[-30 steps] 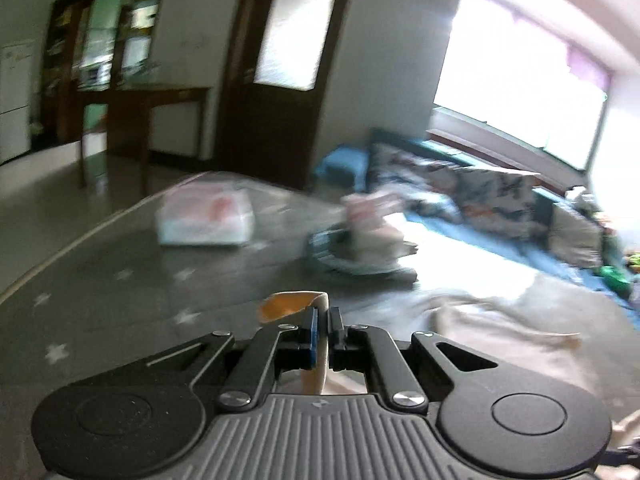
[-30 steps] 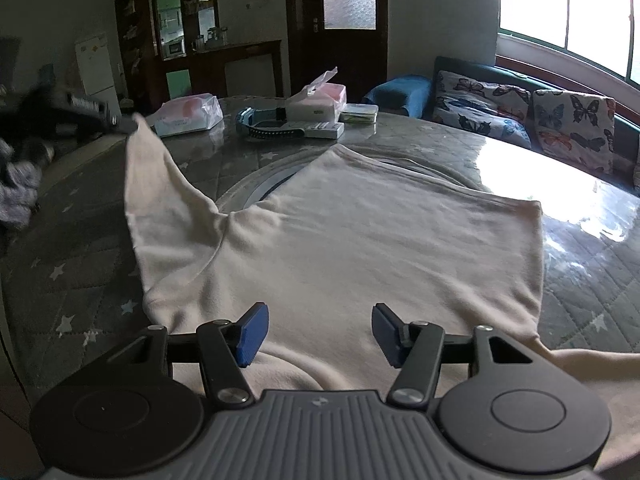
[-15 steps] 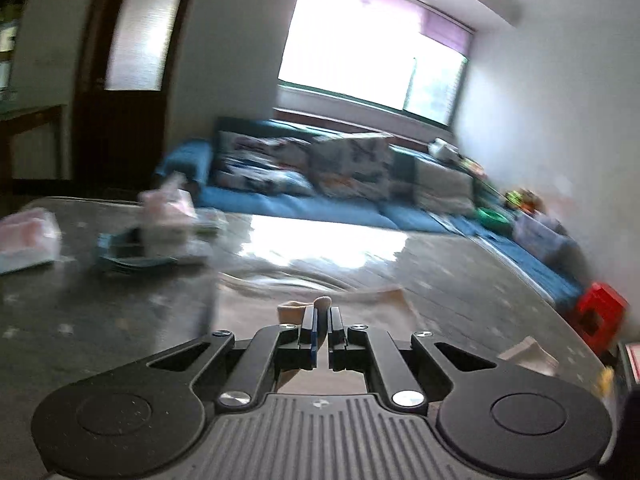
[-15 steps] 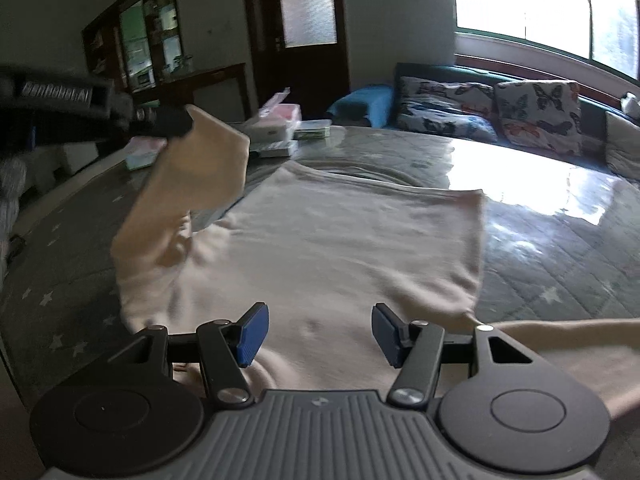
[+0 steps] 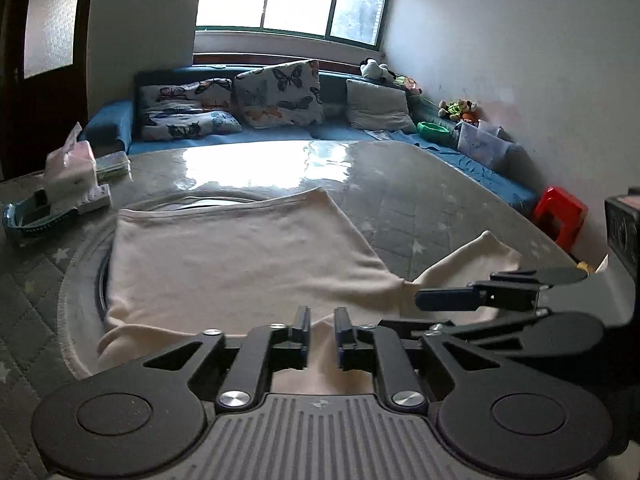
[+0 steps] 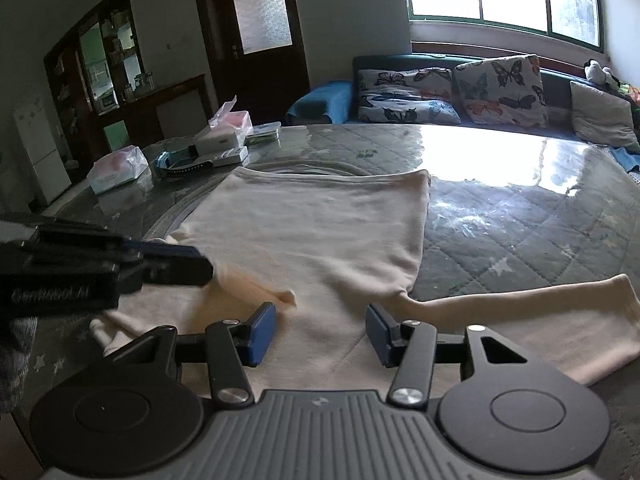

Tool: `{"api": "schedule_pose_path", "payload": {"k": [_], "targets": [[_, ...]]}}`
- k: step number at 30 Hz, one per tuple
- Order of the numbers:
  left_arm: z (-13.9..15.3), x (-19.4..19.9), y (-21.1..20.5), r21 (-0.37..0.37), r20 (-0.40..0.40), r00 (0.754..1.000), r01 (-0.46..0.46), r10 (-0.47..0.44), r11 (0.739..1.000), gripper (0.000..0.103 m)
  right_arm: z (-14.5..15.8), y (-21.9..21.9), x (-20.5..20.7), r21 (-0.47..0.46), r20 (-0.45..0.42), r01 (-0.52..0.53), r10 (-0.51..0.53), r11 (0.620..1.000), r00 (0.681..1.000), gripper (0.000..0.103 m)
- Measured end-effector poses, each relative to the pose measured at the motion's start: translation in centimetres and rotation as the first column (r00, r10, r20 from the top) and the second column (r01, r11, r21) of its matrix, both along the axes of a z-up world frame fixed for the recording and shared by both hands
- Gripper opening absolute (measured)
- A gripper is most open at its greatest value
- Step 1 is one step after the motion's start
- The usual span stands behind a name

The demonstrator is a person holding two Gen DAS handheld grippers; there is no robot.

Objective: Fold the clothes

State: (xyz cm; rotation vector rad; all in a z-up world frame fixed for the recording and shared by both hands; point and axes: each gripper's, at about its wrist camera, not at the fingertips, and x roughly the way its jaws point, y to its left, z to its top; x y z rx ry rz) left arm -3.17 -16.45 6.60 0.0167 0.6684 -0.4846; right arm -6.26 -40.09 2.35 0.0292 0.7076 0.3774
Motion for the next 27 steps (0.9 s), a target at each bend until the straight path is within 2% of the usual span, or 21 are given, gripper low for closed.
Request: {"api": "schedule_pose_path", "payload": {"k": [2,8,12,15,16,17,23,27], "targets": [[0.2,-0.4,1.0,0.01,0.016,1.0,-0.021,0.021,1.0,0.035,0.0,0.5,0.1,0.007,-0.004,-0.011,0.011,1.0,1.0,0.05],[-0.1,-1.5,6.0,0.071,0.041,0.993,-0.116,0.113,0.991,0.047,-0.9,1.9,0.7,0.015,-0.039,-0.044,0.044,0.999,0.998,0.044],[-1.2,-2.7,8.9,0.14,0.041,0.986,-0.164,0.16,0.976,0.048,-1.9,2.9,1.1,0.016,-0.071,-0.059,0.06,0.998,0.996,0.039],[-2.1,-3.4,10.5,0.156,0.018,0.983,-0.184,0.183,0.971,0.048,-2.2,3.4,1.1,0.006,-0.075,-0.069,0.069,0.998,0.995,0.036],[-2.4,-3.6,10.8,0.157,0.012,0.982,-0.188,0.188,0.97,0.049,-2.3,3.5,1.1,0.002,-0.074,-0.072,0.072,0.997,0.995,0.033],[-2.6,-3.7,11.1,0.158,0.008,0.981,-0.19,0.192,0.969,0.05,-2.3,3.7,1.1,-0.003,-0.074,-0.075,0.075,0.997,0.994,0.025],[-3.8,-4.2,11.7,0.152,-0.008,0.981,-0.191,0.195,0.97,0.05,-1.9,3.5,1.2,-0.014,-0.07,-0.065,0.064,0.998,0.995,0.005],[-4.4,-4.2,11.3,0.159,-0.002,0.981,-0.192,0.195,0.968,0.05,-0.7,3.6,1.0,-0.021,-0.029,-0.065,0.065,0.998,0.997,0.004]]}}
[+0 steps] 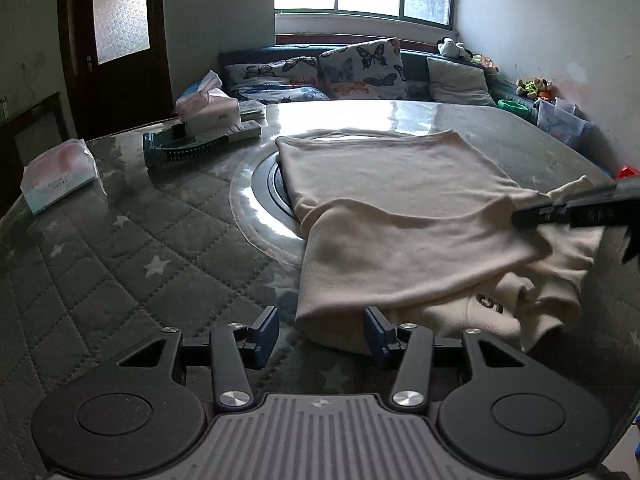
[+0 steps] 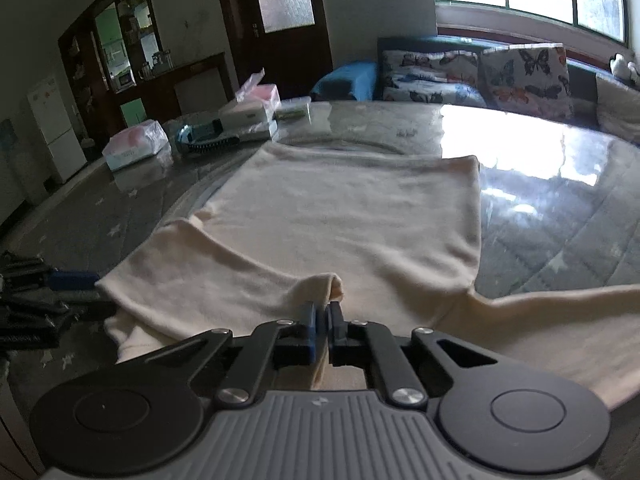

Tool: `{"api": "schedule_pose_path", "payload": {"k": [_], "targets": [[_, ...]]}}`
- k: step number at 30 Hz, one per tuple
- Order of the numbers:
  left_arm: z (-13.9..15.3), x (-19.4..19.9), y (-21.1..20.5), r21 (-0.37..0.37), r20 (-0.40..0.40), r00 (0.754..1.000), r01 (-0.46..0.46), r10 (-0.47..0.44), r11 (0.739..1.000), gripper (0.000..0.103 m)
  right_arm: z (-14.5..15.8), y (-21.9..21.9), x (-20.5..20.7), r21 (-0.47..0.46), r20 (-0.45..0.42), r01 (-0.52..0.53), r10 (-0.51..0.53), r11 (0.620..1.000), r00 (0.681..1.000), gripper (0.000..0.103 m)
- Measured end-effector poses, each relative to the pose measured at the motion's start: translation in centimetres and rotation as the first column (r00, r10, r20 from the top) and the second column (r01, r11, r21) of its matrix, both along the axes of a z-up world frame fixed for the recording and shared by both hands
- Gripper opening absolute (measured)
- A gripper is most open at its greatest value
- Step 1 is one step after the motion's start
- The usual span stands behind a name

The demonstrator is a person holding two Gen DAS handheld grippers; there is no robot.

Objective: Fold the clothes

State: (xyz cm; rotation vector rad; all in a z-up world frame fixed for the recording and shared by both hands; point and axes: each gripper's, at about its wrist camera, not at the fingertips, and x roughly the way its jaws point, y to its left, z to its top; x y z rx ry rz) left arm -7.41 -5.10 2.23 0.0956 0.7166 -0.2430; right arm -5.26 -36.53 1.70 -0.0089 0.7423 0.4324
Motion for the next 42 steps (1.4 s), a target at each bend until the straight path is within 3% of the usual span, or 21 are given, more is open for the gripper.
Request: {"api": "schedule_pose_path", "payload": {"k": [3,7,10,15,20,32,42], "targets": [[-0.3,0.1,-0.4,0.017,0.014,1.0,0.0,0.0,1.0,0.047,1.4,0.0,-0.2,-0.01,0.047,-0.001,0.002,1.0,0.999,0.004],[-0.4,-0.2,-1.1,0.059,0.046,0.999,0.022,-0.025,0.998,0.017,3.7,0.0,-0.5,-0.035,0.127,0.003,0.002,0.999,0.992,0.004],[-0.3,-0.6,-1.5,0.096,0.066,0.997,0.043,-0.049,0.994,0.007,4.7,-0.5,-0.6,-0.049,0.166,0.024,-0.015,0.999,0.986,0.004],[-0.3,-1.4,-1.8,0.126,0.079,0.993,0.078,-0.089,0.989,0.005,3.3,-1.6,-0.1,-0.071,0.131,0.069,-0.059,0.995,0.99,0.004],[-0.3,-1.7,-1.7,0.131,0.048,0.993,0.099,-0.106,0.986,0.005,-0.4,-2.3,0.7,-0.096,0.027,0.097,-0.095,0.991,0.995,0.009],[3.2,1.3,-1.0,0.056,0.07,0.995,0.069,-0.073,0.996,0.01,0.7,-2.4,-0.3,-0.07,0.085,0.069,-0.063,0.995,0.994,0.009],[1.4,7.0,-4.6,0.009,0.029,0.997,0.069,-0.069,0.998,0.01,-0.7,-1.0,1.3,-0.06,0.058,0.05,-0.046,0.997,0.997,0.009]]}}
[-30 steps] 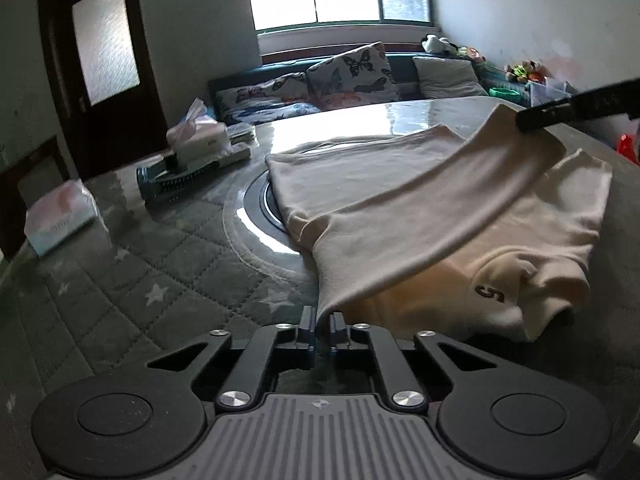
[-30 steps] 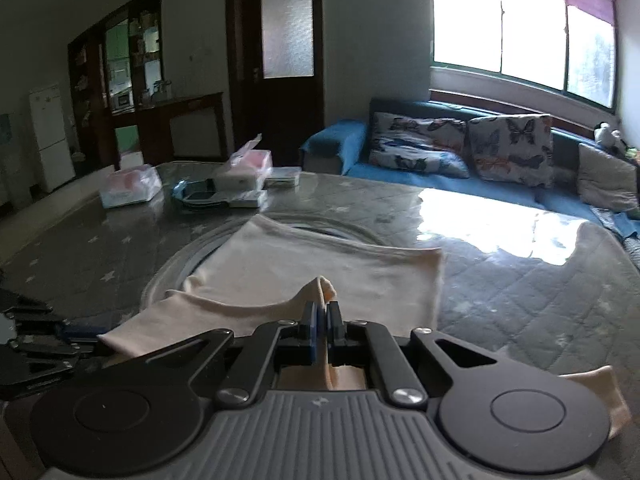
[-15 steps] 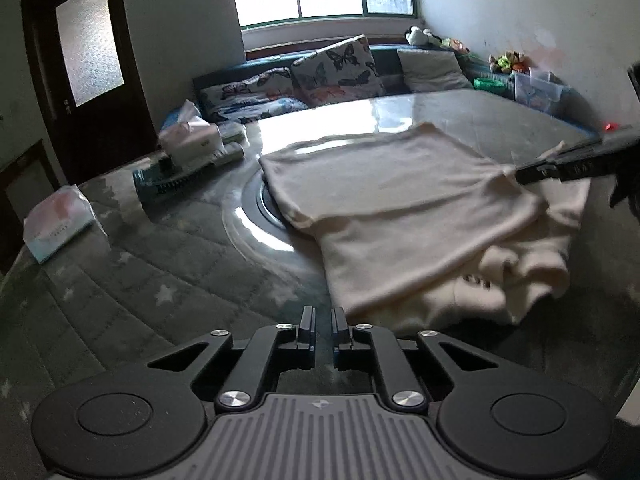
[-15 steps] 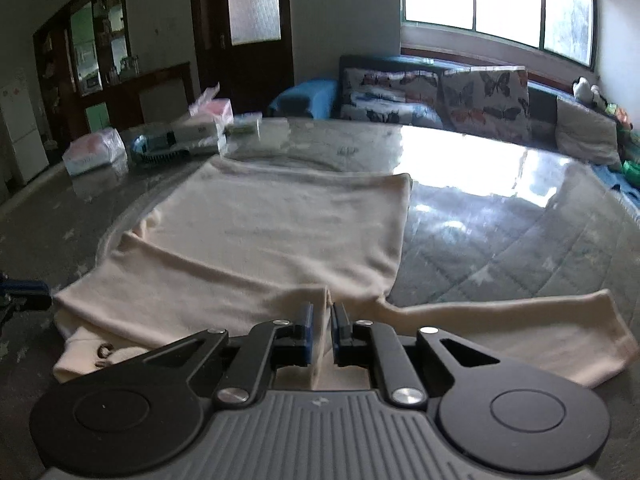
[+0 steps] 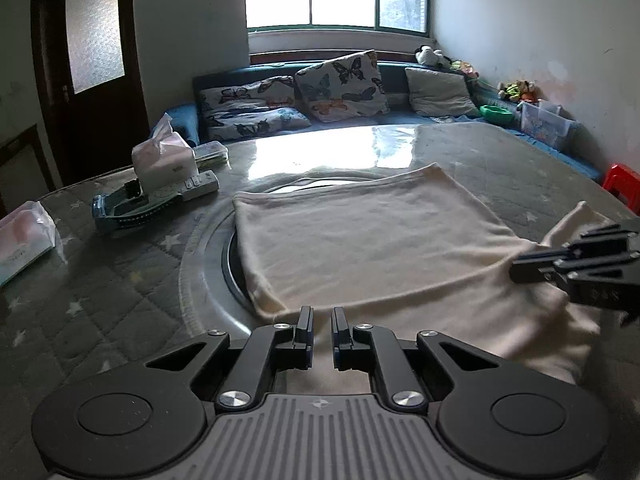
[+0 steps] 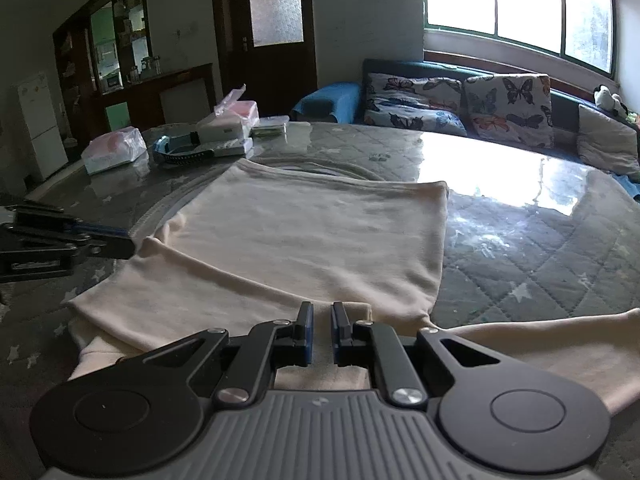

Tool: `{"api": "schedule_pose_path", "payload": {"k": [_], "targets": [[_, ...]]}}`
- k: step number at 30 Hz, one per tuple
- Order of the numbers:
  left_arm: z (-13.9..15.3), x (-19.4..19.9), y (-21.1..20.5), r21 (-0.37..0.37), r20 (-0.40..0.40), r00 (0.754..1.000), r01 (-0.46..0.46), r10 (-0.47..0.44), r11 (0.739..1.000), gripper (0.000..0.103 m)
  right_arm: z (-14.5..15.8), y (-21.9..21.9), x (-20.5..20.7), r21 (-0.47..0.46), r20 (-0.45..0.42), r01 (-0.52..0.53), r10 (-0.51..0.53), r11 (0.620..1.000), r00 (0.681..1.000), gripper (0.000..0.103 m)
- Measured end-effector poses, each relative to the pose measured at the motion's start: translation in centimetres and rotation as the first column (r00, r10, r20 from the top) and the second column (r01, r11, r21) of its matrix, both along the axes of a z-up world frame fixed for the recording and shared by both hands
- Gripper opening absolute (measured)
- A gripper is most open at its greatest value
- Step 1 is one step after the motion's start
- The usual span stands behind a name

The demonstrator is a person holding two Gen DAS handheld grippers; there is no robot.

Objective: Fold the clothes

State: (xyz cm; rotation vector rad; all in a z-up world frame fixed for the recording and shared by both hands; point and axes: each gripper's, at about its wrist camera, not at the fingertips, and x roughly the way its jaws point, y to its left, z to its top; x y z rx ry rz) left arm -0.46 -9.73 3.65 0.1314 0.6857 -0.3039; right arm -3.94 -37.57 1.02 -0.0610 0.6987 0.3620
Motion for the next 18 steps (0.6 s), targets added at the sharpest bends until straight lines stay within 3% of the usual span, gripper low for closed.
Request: {"api": "schedule_pose_path", "payload": {"k": [5,10,18], "targets": [[-1.5,1.5,-0.5,0.024,-0.031,0.999,-0.015,0.016,1.0,0.01,-0.9,-0.5,0.8,0.008,-0.025,0.007,-0.006,1.0,1.0,0.009],[-1.7,1.3,-0.4,0.026,-0.026,1.0,-0.011,0.012,1.0,0.01,0.4,-0.7,-1.2,0.004,0.001,-0.044,0.044,0.999,0.999,0.012],[-1.5,1.3,-0.8,0.038,-0.027,0.999,-0.022,0.023,0.999,0.01,-0.3,-1.2,-3.4,-0.023,-0.009,-0.075,0.075,0.997,0.997,0.012]]}}
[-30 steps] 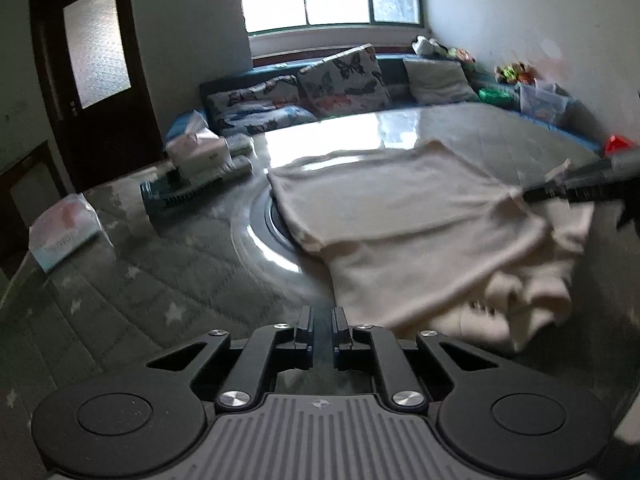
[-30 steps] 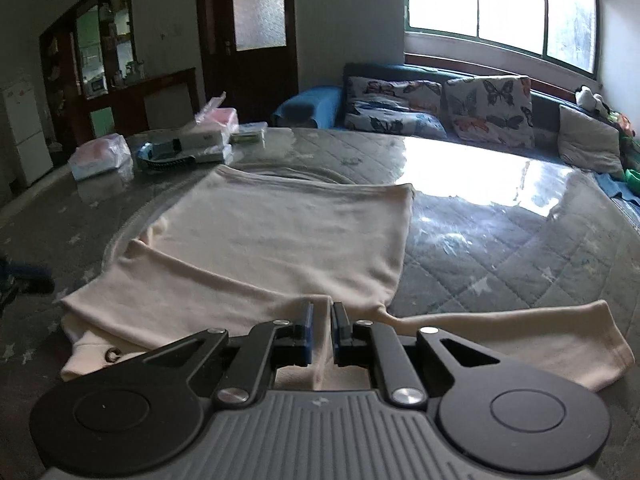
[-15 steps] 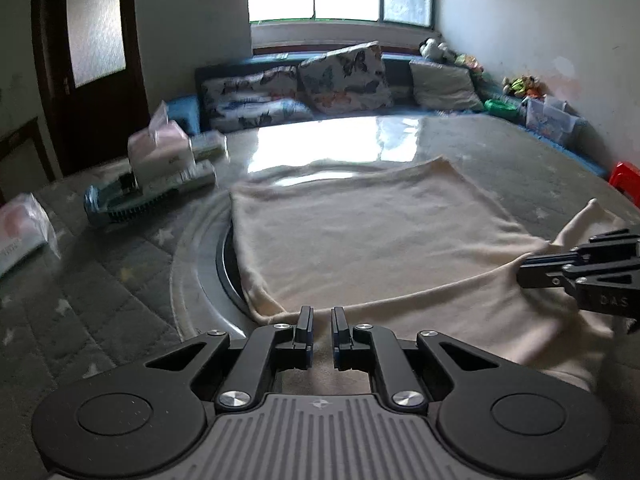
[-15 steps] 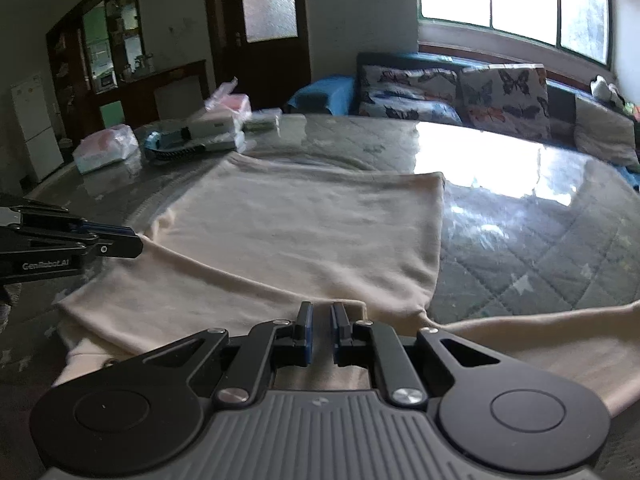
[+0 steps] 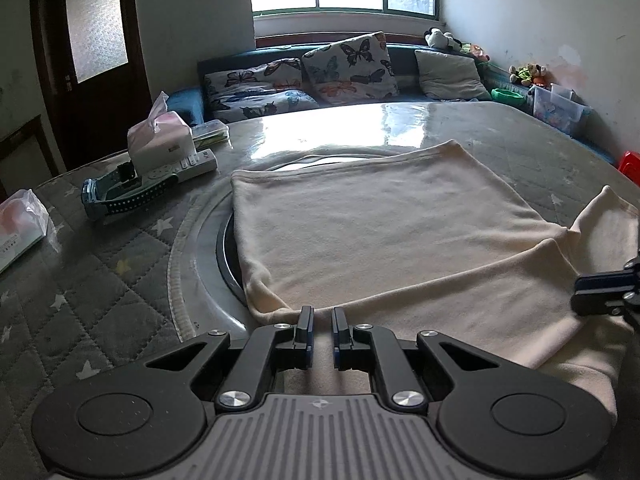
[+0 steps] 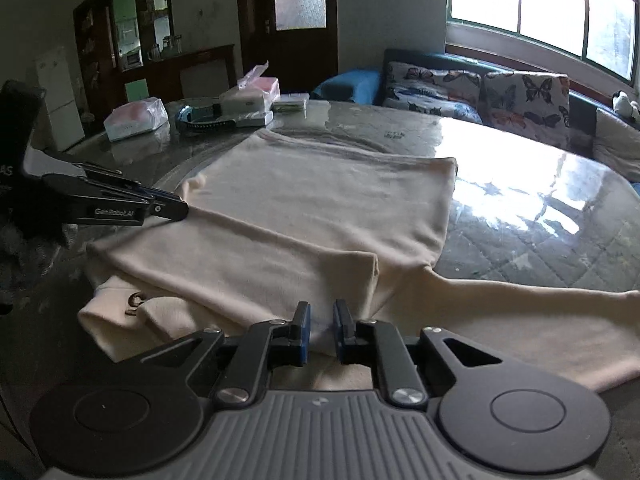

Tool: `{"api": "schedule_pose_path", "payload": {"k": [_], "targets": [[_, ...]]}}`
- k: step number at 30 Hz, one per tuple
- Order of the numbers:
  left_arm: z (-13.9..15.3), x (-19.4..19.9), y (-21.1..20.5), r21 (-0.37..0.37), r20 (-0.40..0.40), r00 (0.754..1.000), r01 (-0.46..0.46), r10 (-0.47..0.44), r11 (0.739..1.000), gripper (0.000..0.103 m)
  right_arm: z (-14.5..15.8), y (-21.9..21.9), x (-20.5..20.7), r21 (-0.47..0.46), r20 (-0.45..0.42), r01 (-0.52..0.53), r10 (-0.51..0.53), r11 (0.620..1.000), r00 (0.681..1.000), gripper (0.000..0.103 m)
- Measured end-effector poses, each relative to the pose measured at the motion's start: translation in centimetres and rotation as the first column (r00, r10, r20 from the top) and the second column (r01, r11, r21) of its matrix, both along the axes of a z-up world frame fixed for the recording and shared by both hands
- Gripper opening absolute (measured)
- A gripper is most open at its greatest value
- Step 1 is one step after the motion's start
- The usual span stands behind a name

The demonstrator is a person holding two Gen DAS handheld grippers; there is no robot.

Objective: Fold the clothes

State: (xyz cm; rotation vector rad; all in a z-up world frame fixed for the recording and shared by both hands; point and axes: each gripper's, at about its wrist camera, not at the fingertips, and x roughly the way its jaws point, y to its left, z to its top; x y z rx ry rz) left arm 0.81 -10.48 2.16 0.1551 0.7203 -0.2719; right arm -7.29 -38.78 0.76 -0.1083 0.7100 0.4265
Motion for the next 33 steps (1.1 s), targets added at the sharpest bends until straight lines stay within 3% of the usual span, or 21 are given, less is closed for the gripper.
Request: {"api": "schedule_pose_path", "payload": {"k": [4,8,10,11,15,17,19,22,29,33], "targets": [[0.4,-0.2,-0.1,-0.003,0.005,1.0,-0.009,0.009,1.0,0.01,1.0,-1.8,-0.6,0.024,0.028,0.052,-0.053,0.998,0.998,0.018],[0.9,-0.6,-0.2,-0.011,0.015,1.0,-0.008,0.008,1.0,0.017,1.0,-5.2,-0.6,0.02,0.036,0.174,-0.174,0.985,0.984,0.02],[1.1,-1.0,-0.3,-0.014,0.02,1.0,-0.002,0.002,1.0,0.02,0.9,-7.4,-0.4,0.017,0.038,0.249,-0.25,0.968,0.968,0.029],[1.1,-1.2,-0.3,-0.014,0.021,1.0,-0.001,0.002,1.0,0.026,0.9,-8.4,-0.3,0.015,0.039,0.287,-0.287,0.958,0.957,0.035],[1.3,-1.7,-0.3,-0.013,0.029,1.0,-0.005,0.006,1.0,0.04,0.4,-12.5,0.5,0.005,0.044,0.426,-0.426,0.905,0.904,0.037],[1.4,-1.8,-0.2,-0.021,0.026,1.0,-0.012,0.012,1.0,0.053,0.2,-14.4,0.8,0.007,0.043,0.489,-0.489,0.872,0.871,0.039],[1.5,-1.9,-0.2,-0.025,0.027,1.0,-0.014,0.014,1.0,0.057,-0.1,-15.9,1.1,0.014,0.041,0.534,-0.534,0.845,0.844,0.044],[1.5,-2.2,-0.3,-0.027,0.027,0.999,-0.016,0.017,0.999,0.076,-0.7,-17.6,1.5,0.015,0.04,0.585,-0.585,0.811,0.81,0.048],[1.7,-3.1,-0.2,-0.04,0.046,0.999,-0.023,0.025,0.999,0.101,-1.5,-19.7,1.9,0.044,0.026,0.642,-0.643,0.765,0.765,0.05],[1.8,-3.5,-0.4,-0.032,0.057,0.998,-0.021,0.022,0.999,0.103,-2.1,-20.3,2.7,0.066,-0.001,0.653,-0.654,0.755,0.756,0.05]]}}
